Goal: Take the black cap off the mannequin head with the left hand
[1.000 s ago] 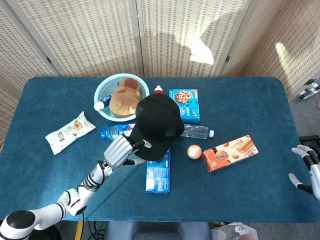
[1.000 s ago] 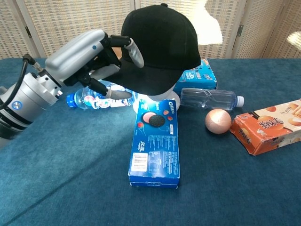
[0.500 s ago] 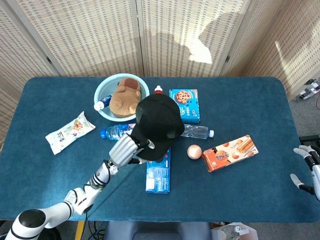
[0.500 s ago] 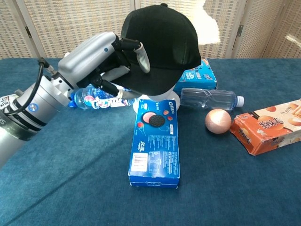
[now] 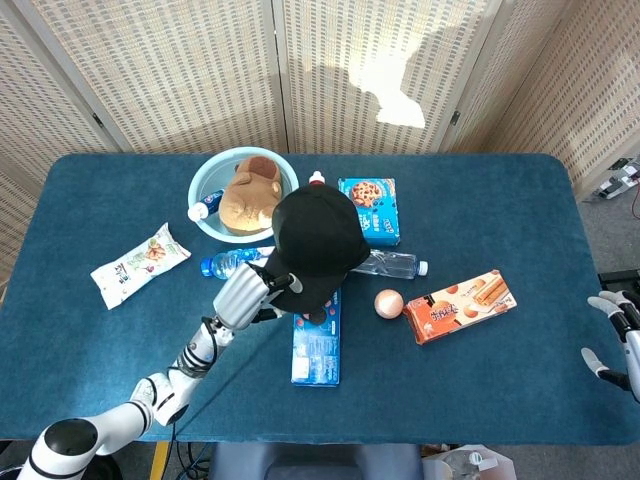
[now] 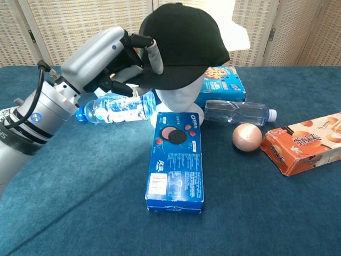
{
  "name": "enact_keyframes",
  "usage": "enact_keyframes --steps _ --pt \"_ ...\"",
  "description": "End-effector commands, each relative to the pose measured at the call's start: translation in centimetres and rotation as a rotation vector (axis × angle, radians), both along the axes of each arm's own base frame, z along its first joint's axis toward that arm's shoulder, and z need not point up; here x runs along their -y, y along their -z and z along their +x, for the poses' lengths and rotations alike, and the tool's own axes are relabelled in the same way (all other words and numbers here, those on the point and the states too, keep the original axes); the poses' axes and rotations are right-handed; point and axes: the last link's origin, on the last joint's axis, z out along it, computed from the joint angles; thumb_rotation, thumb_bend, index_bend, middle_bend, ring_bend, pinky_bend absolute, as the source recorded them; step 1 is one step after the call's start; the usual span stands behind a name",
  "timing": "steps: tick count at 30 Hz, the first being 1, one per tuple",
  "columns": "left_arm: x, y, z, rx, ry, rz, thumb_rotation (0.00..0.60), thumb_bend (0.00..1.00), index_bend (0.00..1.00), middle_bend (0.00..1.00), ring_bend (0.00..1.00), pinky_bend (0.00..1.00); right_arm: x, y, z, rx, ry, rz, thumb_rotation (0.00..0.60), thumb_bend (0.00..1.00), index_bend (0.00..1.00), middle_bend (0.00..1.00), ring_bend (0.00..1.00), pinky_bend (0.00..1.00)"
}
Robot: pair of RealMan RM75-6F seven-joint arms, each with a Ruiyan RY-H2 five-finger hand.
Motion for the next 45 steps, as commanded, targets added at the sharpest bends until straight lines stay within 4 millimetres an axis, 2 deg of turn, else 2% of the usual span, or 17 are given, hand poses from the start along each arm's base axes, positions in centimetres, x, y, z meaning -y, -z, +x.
enact_keyframes --steps 1,18,32,39,45 --pt "0.0 -0.4 -0.2 -0.006 0.011 0.023 0.600 0.37 0.59 1.00 1.00 1.00 0.0 0.0 0.0 0.000 0.000 -0.001 0.600 0.25 0.26 0.22 0.14 0.18" --pt "-1.1 -3.7 0.7 -0.026 0.053 0.214 0.600 0.38 0.63 1.00 1.00 1.00 -0.1 0.1 0.3 0.001 -0.005 0.001 0.600 0.25 0.26 0.22 0.14 0.18" --pt "-4.4 -5.6 3.7 -0.031 0.008 0.324 0.600 0.38 0.62 1.00 1.00 1.00 -0.1 0.1 0.5 0.000 -0.007 0.000 0.600 0.25 0.26 0.22 0.14 0.18" --pt "-5.6 -7.0 4.0 -0.026 -0.025 0.387 0.600 0.38 0.62 1.00 1.00 1.00 -0.2 0.1 0.4 0.001 -0.004 -0.003 0.600 0.25 0.26 0.22 0.14 0.18" --pt "-6.5 -8.8 3.4 -0.018 -0.056 0.455 0.600 0.38 0.61 1.00 1.00 1.00 -0.1 0.0 0.4 0.002 -0.007 -0.002 0.600 0.25 0.26 0.22 0.14 0.18"
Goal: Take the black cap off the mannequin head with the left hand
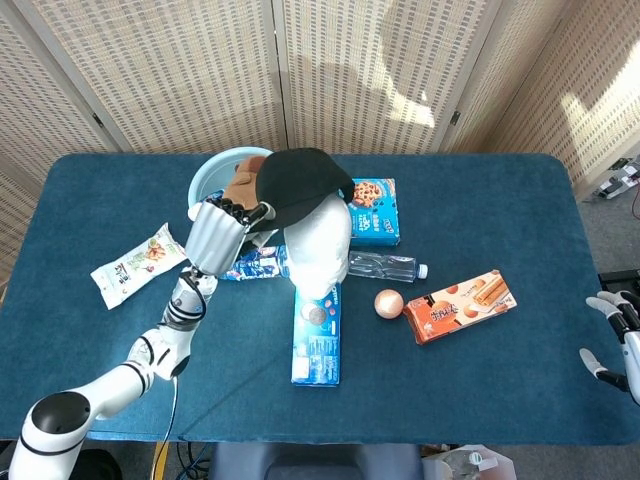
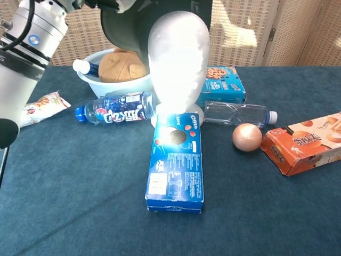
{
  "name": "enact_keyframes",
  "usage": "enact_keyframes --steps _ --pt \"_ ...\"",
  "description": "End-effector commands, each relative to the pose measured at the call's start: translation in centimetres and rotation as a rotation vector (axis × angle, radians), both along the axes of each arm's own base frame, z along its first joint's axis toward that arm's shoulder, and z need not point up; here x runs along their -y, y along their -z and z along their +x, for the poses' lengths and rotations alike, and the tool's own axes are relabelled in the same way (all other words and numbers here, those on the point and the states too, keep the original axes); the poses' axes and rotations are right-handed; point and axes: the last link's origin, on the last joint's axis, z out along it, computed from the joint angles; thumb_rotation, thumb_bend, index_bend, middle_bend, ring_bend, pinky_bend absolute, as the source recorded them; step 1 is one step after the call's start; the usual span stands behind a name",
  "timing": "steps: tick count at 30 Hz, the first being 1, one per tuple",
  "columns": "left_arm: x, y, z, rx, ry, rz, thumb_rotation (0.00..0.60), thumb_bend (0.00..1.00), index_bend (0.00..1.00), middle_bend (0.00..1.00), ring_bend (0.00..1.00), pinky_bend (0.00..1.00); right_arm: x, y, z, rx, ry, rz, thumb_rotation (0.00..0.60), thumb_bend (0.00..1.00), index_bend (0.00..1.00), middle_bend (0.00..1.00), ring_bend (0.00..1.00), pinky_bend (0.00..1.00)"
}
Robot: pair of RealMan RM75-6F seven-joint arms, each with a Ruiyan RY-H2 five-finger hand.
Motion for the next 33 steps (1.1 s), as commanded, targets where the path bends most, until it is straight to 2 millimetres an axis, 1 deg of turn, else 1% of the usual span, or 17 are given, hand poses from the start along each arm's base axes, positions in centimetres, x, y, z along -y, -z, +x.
enact_keyframes --steps 1,4,9,14,19,22,25,28,33 --pt "-0.3 -1.0 -0.5 0.001 -0.008 0.035 0.600 0.38 0.61 1.00 1.00 1.00 0.0 0.0 0.0 0.001 -0.001 0.000 0.600 0.25 0.26 0.22 0.14 0.18" --pt "-0.3 -2.2 -1.4 -0.001 -0.011 0.068 0.600 0.38 0.61 1.00 1.00 1.00 0.0 0.0 0.0 0.002 -0.002 0.000 0.600 0.25 0.26 0.22 0.14 0.18" --pt "0.3 -4.5 -3.7 -0.040 -0.013 0.130 0.600 0.38 0.61 1.00 1.00 1.00 0.0 -0.1 -0.1 0.003 -0.004 0.001 0.600 0.25 0.26 0.22 0.14 0.18" --pt "1.6 -6.3 -6.4 -0.086 -0.025 0.164 0.600 0.38 0.61 1.00 1.00 1.00 0.1 0.1 0.0 0.005 -0.008 0.004 0.600 0.25 0.26 0.22 0.14 0.18" --pt "3.0 -8.1 -8.5 -0.118 -0.047 0.205 0.600 0.38 0.61 1.00 1.00 1.00 0.4 0.2 0.2 0.006 -0.018 0.011 0.600 0.25 0.26 0.22 0.14 0.18" --pt "4.2 -9.4 -10.1 -0.144 -0.057 0.229 0.600 0.38 0.61 1.00 1.00 1.00 0.5 0.3 0.3 0.004 -0.021 0.016 0.600 0.25 0.26 0.22 0.14 0.18" --pt "5.4 -10.2 -11.4 -0.184 -0.070 0.242 0.600 0.38 0.61 1.00 1.00 1.00 0.6 0.4 0.4 0.006 -0.023 0.020 0.600 0.25 0.26 0.22 0.14 0.18" --pt "7.1 -10.6 -13.1 -0.233 -0.088 0.235 0.600 0.38 0.61 1.00 1.00 1.00 0.8 0.5 0.4 0.007 -0.026 0.026 0.600 0.25 0.26 0.22 0.14 0.18" --pt "9.2 -11.1 -14.8 -0.270 -0.109 0.235 0.600 0.38 0.61 1.00 1.00 1.00 1.0 0.6 0.5 0.005 -0.033 0.029 0.600 0.25 0.26 0.22 0.14 0.18"
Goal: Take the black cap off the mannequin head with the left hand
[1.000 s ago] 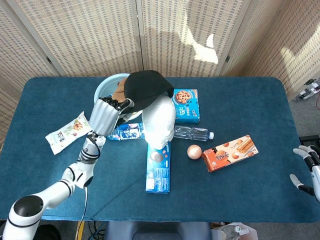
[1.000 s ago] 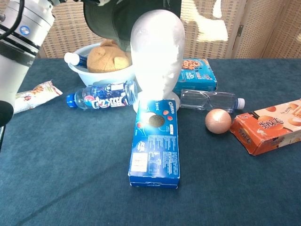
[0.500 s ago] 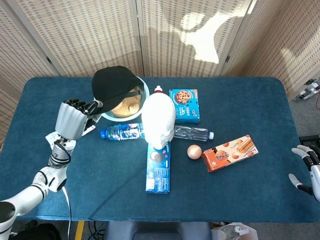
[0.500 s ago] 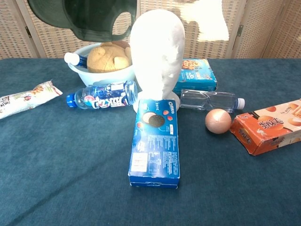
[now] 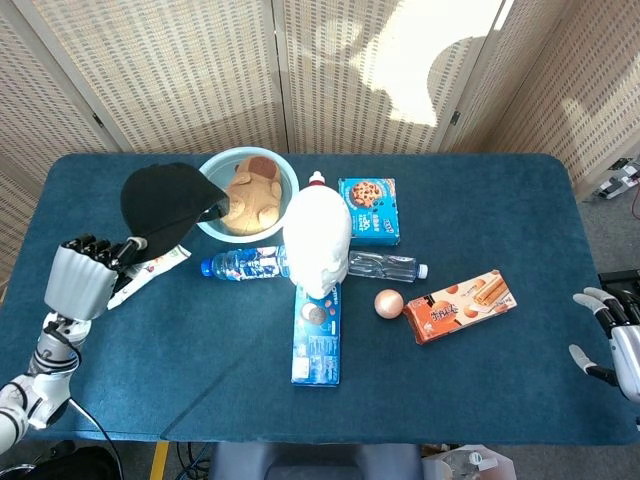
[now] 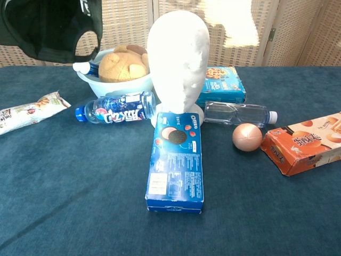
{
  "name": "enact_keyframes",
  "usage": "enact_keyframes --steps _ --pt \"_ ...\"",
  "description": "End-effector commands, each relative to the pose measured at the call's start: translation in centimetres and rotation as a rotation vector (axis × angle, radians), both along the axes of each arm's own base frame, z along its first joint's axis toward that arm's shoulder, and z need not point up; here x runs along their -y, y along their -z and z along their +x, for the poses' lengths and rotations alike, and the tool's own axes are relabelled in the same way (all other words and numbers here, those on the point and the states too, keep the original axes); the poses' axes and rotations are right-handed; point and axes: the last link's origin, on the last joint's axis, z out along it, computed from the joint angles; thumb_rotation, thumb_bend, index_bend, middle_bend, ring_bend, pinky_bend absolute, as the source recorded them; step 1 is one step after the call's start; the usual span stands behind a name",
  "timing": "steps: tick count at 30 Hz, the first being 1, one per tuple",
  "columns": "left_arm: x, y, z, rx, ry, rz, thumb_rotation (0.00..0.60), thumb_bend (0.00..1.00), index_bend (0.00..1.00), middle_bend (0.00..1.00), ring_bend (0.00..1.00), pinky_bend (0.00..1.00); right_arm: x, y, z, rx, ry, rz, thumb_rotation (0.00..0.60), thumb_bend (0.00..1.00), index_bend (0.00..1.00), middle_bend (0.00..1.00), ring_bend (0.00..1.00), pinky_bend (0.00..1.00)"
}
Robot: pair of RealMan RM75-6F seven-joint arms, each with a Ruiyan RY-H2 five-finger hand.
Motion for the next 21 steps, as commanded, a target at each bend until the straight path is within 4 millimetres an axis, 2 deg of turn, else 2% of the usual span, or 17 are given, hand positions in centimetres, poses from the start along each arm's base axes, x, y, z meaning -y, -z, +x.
enact_keyframes --steps 1,10,21 --pt "1.3 -0.3 -1.0 -0.025 -0.014 -0.004 0.600 0.38 0.61 1.00 1.00 1.00 0.1 0.0 0.1 -0.001 -0.003 0.000 0.600 0.25 0.26 0.22 0.14 0.18" --pt "4.1 0.7 -3.1 -0.129 -0.024 -0.090 0.600 0.38 0.61 1.00 1.00 1.00 0.4 0.2 0.2 0.000 -0.009 0.011 0.600 0.25 0.26 0.22 0.14 0.18" --pt "5.9 2.7 -4.7 -0.231 -0.016 -0.179 0.600 0.38 0.61 1.00 1.00 1.00 0.7 0.4 0.4 -0.002 -0.015 0.018 0.600 0.25 0.26 0.22 0.14 0.18"
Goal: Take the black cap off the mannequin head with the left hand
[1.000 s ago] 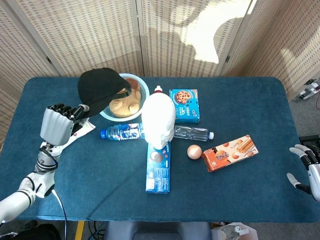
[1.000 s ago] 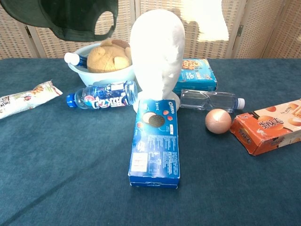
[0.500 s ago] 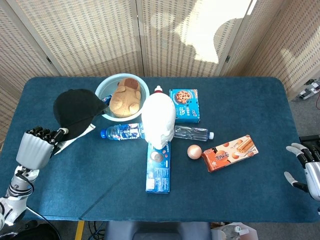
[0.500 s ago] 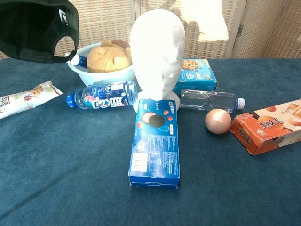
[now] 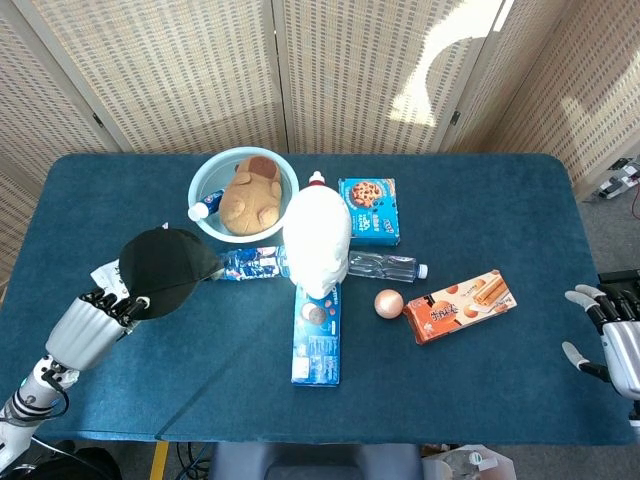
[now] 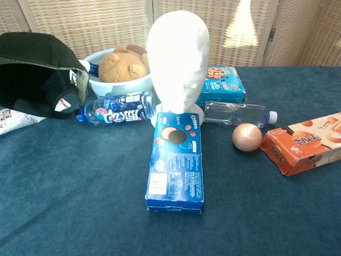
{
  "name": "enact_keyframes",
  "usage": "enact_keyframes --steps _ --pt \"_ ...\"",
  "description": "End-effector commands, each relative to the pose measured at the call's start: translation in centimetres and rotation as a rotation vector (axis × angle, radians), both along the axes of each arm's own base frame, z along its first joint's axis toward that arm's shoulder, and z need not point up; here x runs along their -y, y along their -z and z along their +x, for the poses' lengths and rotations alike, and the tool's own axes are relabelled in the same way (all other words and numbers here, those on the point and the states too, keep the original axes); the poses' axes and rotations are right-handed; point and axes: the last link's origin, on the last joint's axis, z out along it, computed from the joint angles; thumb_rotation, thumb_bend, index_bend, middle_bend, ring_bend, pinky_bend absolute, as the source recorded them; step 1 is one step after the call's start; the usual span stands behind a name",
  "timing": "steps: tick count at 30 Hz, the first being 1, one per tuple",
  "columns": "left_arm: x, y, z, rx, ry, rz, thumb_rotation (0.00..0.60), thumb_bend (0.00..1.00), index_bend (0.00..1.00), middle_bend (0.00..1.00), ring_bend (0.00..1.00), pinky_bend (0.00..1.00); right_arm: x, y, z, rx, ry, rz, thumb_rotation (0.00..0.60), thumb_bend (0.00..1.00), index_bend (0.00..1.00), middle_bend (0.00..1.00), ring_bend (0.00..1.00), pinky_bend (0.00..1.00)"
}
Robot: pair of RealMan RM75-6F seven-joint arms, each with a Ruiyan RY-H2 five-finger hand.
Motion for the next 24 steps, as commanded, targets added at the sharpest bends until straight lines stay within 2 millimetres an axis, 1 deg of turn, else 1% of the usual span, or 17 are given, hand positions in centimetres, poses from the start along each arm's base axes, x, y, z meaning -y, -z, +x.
enact_keyframes --steps 1,4,12,18,24 --pt "0.3 0.7 -0.1 -0.005 0.006 -0.024 0.600 0.38 0.61 1.00 1.00 1.00 0.0 0.0 0.1 -0.003 -0.002 -0.001 0.600 0.25 0.26 0.22 0.14 0.18" --pt "0.3 1.6 0.0 -0.011 0.013 -0.038 0.600 0.38 0.61 1.00 1.00 1.00 0.0 -0.1 0.2 -0.002 -0.004 -0.004 0.600 0.25 0.26 0.22 0.14 0.18" --pt "-0.7 4.8 0.7 -0.068 0.038 -0.103 0.600 0.38 0.61 1.00 1.00 1.00 -0.4 -0.3 0.2 -0.004 0.003 -0.012 0.600 0.25 0.26 0.22 0.14 0.18" --pt "-1.3 7.1 0.6 -0.086 0.009 -0.175 0.600 0.38 0.62 1.00 1.00 1.00 -0.5 -0.4 0.1 -0.004 0.007 -0.014 0.600 0.25 0.26 0.22 0.14 0.18" --pt "-1.6 8.9 0.7 -0.097 -0.033 -0.233 0.600 0.37 0.60 1.00 1.00 1.00 -0.6 -0.4 0.1 -0.003 0.008 -0.015 0.600 0.25 0.26 0.22 0.14 0.18"
